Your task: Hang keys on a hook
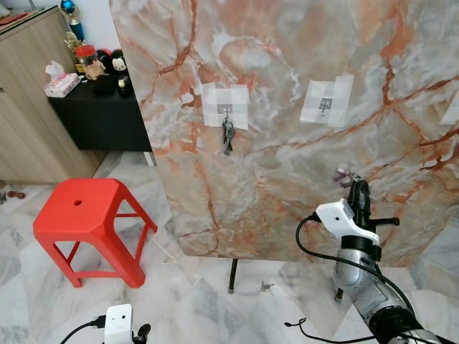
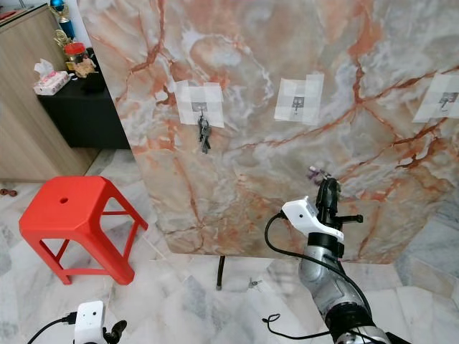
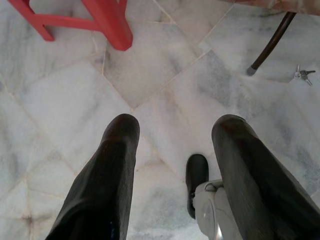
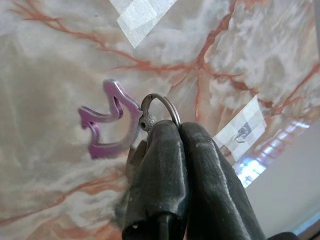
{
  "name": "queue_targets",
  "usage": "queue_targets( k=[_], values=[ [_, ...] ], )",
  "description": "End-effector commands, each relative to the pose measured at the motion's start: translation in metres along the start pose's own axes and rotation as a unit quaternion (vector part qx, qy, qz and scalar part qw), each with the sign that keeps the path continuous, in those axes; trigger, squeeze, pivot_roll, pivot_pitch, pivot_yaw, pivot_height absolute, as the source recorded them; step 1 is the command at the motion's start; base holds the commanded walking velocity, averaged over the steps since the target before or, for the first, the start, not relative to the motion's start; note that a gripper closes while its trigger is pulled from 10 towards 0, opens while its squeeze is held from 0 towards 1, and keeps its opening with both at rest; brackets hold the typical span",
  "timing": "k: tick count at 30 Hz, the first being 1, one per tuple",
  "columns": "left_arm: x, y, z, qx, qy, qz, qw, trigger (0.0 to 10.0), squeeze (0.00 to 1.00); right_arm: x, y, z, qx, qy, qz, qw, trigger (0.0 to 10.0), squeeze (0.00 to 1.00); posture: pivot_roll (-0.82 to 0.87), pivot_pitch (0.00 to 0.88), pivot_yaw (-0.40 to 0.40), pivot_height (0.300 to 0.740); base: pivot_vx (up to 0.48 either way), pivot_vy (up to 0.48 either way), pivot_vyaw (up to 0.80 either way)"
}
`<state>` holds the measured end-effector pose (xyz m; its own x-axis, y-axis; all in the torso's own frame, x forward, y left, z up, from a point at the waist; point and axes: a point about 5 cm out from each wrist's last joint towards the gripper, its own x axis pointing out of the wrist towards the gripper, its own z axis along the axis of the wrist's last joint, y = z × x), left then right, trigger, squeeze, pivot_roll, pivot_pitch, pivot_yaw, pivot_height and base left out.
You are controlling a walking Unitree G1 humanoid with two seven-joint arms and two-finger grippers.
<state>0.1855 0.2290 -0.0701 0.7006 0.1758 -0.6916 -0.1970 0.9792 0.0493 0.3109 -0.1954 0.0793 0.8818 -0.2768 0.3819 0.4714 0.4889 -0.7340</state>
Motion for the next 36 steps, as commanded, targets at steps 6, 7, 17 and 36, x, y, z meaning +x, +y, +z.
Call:
queue_targets(
  k=[6,7,17,36],
  values=[
    [0.0,-0.001,0.002,0.008,-0.004,-0.007,1.0,10.0,0.0,0.003,-0.001,0.021,0.046,-0.019,-0.018,0.999,10.0,0.0,0.04,0.033,0.024,0.74,0.0,0.0,0.0],
    [0.001,-0.001,0.002,0.009,-0.004,-0.007,1.0,10.0,0.0,0.004,-0.002,0.021,0.047,-0.018,-0.025,0.998,10.0,0.0,0.04,0.034,0.024,0.74,0.0,0.0,0.0],
    [0.001,-0.001,0.002,0.015,0.0,-0.012,1.0,10.0,0.0,-0.01,0.018,-0.038,0.439,0.401,-0.012,0.804,10.0,0.0,0.04,0.04,0.029,0.74,0.0,0.0,0.0],
    [0.001,-0.001,0.003,0.032,-0.002,-0.016,0.999,10.0,0.0,0.017,0.0,-0.013,0.18,0.174,0.042,0.967,10.0,0.0,0.04,0.044,0.033,0.74,0.0,0.0,0.0]
  ],
)
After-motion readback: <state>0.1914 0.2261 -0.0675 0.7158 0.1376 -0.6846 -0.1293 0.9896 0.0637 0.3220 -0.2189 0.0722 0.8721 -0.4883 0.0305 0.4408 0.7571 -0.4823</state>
